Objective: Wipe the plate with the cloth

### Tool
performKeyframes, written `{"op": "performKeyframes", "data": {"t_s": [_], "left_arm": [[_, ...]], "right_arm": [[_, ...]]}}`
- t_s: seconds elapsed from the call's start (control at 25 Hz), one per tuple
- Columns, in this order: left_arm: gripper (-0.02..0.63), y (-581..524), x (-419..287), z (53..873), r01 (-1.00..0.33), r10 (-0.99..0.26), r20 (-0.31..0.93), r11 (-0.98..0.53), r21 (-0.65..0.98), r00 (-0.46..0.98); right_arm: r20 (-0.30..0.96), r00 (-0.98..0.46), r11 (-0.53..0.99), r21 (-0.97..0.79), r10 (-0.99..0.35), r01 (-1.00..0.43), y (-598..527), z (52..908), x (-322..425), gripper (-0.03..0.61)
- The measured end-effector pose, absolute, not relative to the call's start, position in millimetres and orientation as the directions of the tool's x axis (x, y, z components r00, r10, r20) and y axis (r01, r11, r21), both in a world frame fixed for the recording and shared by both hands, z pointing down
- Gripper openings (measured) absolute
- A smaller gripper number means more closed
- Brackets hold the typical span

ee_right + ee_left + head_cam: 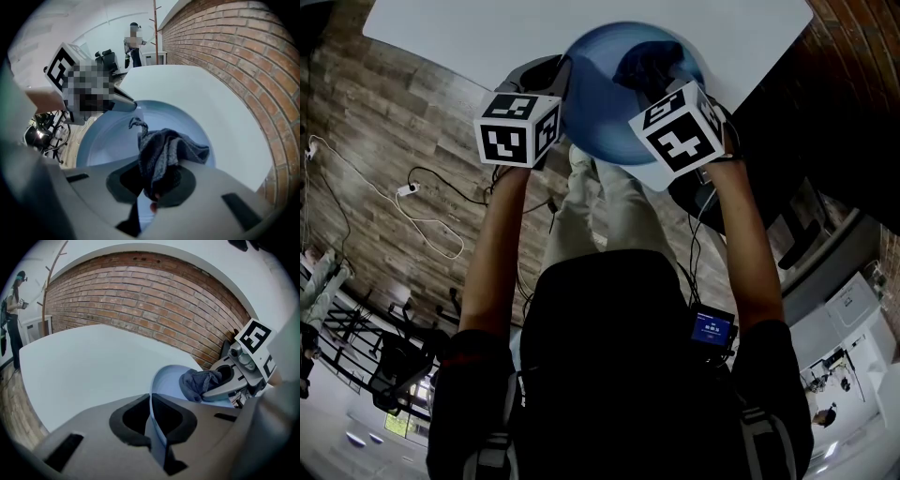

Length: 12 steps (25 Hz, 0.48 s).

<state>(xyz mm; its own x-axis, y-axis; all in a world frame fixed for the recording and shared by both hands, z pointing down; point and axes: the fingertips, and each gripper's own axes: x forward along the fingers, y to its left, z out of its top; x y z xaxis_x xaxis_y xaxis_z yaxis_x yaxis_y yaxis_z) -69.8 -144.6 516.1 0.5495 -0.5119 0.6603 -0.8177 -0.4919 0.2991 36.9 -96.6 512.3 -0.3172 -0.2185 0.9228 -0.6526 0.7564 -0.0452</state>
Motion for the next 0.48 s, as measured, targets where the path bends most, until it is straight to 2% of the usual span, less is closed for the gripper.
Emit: {"op": "performKeyframes", "data": {"t_s": [0.48], "left_arm": [[0.032,-145.1,-69.7,516.9,-0.820,-0.512,0.663,-0.489,0.299,0.547]], "right_arm": [[0.940,-0.273,0.752,-0.026,-0.206,-0.658,-75.6,511.9,52.4,0.041]]}}
